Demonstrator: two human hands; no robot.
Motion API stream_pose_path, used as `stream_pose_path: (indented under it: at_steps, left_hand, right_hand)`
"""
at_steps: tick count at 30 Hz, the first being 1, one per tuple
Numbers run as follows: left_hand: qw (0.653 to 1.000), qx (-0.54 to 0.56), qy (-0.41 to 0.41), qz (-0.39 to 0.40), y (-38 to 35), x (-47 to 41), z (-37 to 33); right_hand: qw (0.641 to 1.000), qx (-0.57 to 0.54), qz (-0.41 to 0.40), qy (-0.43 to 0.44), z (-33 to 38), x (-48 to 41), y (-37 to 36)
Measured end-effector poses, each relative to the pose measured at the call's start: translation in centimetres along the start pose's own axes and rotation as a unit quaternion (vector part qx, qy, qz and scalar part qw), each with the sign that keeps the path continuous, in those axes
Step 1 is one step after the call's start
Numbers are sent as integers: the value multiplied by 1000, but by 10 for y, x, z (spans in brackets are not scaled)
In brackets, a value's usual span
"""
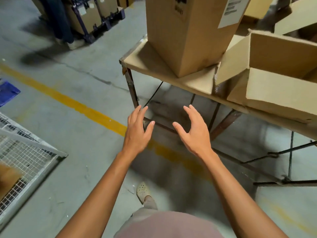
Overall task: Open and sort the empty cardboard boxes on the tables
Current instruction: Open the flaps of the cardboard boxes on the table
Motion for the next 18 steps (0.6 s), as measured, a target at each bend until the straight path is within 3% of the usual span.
stream_pose_path:
  at_steps: [11, 18]
  left_hand:
    - [989, 15, -146, -12, 59, -200, -57]
    - [975, 29, -209, -66, 85, -310, -142]
  right_hand:
    - [985, -25, -169, 34, 70, -148, 68]
    - [948, -57, -283, 133, 105, -240, 157]
Point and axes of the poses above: each hand's wrist, its own x-axis away from the middle knuckle, its own y-axis out of the back of the hand, z = x × y, the point moved 9 cm from there along -x, towards the middle knuckle, and after that the axes turned 1 degree about z, right-handed, at the moved point
